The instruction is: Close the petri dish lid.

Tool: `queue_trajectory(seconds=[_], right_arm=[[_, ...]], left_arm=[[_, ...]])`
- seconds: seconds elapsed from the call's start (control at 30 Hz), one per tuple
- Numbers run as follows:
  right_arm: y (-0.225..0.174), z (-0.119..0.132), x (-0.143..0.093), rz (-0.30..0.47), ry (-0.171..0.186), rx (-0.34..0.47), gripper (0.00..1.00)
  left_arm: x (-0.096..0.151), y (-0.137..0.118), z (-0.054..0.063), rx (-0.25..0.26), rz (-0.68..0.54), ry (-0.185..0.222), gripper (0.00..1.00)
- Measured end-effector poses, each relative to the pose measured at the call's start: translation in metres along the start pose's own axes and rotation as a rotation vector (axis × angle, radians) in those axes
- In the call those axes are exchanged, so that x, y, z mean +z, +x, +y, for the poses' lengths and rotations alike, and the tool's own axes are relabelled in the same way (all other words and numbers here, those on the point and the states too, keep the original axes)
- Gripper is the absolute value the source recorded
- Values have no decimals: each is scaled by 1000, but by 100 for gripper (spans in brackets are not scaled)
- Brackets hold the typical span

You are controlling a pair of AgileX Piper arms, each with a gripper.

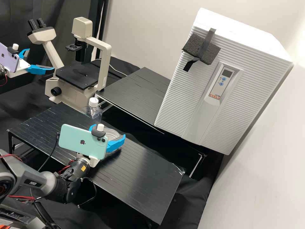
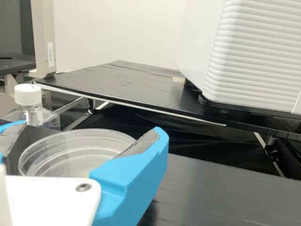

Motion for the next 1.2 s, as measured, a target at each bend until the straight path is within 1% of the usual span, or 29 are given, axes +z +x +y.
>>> queue_trajectory(seconds=[0.4,0.47,0.6,0.7,0.73,0.87,1.2], right_arm=[[-2,4,7,13,-43,1,0],[-4,5,10,15,-54,-10,0],[-10,8,17,27,-44,-25,0],[-15,11,20,15,-26,-23,0],[-16,12,21,12,-24,-24,100],[-17,12,20,12,-31,-28,100],[-17,12,21,10,-31,-28,100]], left_arm=[[0,0,0,0,0,0,100],[0,0,0,0,0,0,100],[0,0,0,0,0,0,100],[0,0,0,0,0,0,100],[0,0,0,0,0,0,100],[0,0,0,0,0,0,100],[0,0,0,0,0,0,100]])
